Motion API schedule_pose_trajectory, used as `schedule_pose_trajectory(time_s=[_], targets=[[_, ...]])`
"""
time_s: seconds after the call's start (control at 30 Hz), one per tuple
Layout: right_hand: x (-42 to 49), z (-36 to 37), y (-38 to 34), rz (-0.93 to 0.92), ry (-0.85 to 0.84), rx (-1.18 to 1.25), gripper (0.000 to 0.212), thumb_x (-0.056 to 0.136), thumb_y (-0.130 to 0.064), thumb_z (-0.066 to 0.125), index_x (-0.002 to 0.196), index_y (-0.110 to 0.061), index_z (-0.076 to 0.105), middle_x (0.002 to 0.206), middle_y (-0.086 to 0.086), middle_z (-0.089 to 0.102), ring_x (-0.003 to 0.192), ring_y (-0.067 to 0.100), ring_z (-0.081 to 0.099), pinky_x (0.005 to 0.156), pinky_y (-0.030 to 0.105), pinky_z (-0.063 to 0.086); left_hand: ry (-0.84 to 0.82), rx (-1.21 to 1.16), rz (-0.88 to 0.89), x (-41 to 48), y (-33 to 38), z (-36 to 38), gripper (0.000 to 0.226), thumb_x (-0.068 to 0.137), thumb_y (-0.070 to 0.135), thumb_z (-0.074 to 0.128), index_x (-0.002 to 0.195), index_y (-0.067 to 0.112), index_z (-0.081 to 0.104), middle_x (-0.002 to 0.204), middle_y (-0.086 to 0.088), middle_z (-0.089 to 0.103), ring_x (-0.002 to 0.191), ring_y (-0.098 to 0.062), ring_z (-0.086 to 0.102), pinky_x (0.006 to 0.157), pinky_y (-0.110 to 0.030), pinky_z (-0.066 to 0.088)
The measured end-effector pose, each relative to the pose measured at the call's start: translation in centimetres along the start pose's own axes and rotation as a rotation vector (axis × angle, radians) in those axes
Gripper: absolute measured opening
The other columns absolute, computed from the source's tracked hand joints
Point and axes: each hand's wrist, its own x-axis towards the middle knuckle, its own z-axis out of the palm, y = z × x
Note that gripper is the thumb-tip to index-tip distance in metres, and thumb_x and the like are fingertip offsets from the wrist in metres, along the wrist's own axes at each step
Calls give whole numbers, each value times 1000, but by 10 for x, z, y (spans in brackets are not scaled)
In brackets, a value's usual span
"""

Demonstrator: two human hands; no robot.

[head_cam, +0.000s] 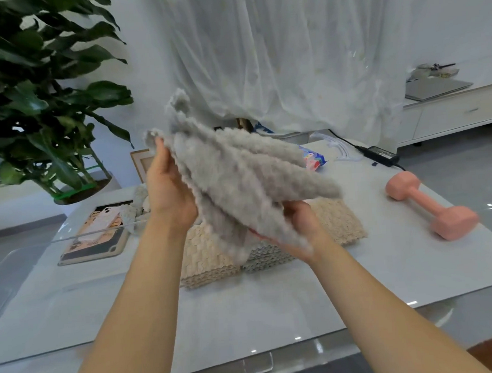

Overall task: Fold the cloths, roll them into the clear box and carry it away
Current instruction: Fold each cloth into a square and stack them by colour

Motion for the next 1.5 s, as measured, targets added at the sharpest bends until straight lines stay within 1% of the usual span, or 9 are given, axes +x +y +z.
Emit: schedule_pose_trajectory(time_s=[0.17,0.33,0.53,0.73,0.87,1.0,1.2,1.3,1.5], targets=[[-39,-28,6,-118,-24,223,36,48,-43,84,70,-15,78,78,6,74,71,20,72,64,36,58,151,-77,-118,-39,-44,-36,50,85,40,60,125,10,61,129,-17,57,118,-32,57,96,-48,49],[-66,-76,7,14,-71,49,75,39,-28,93,108,-8,72,107,15,70,94,27,69,82,40,56,235,-58,-350,-80,-87,-56,26,79,18,55,90,10,78,104,-14,70,93,-26,70,78,-40,58],[-92,-93,-8,35,-143,89,49,50,-11,84,96,2,73,94,21,71,84,32,70,71,40,59,78,-9,-530,-98,-100,-53,60,55,19,87,109,0,70,117,-23,64,103,-34,65,82,-45,57],[-82,-104,-1,178,65,-72,64,82,-51,63,136,-19,50,131,11,59,120,27,57,98,43,49,244,-36,-546,-86,-117,-42,49,84,22,55,130,5,55,123,-17,63,113,-29,61,91,-44,52],[-96,-110,6,281,-157,-519,77,76,-9,77,140,-27,39,129,6,61,117,25,59,92,41,52,134,-24,-642,-86,-145,-9,43,97,37,40,127,10,55,125,-15,62,117,-29,59,98,-46,47],[-94,-129,-16,93,171,-576,84,69,13,66,135,-33,44,123,0,63,105,18,66,84,38,55,160,33,-570,-70,-172,16,39,102,33,31,116,10,60,122,-12,64,118,-26,58,105,-45,41],[-119,-183,-51,-213,557,61,24,93,0,41,98,-3,65,83,10,74,72,17,72,60,28,59,244,308,-394,-45,-196,40,39,103,31,30,113,9,61,109,-7,67,107,-20,63,94,-42,50],[-126,-207,-59,-377,567,339,25,90,-9,47,95,-7,71,98,11,70,79,18,72,62,29,59,317,334,-390,-40,-209,50,36,102,32,33,98,10,62,102,-9,68,102,-25,64,84,-39,54],[-92,-205,-87,-508,564,-289,57,86,4,56,138,-14,38,130,7,54,113,19,57,86,30,52,339,356,-476,-48,-209,42,36,98,42,39,107,16,62,99,-4,70,90,-20,68,74,-36,56]])
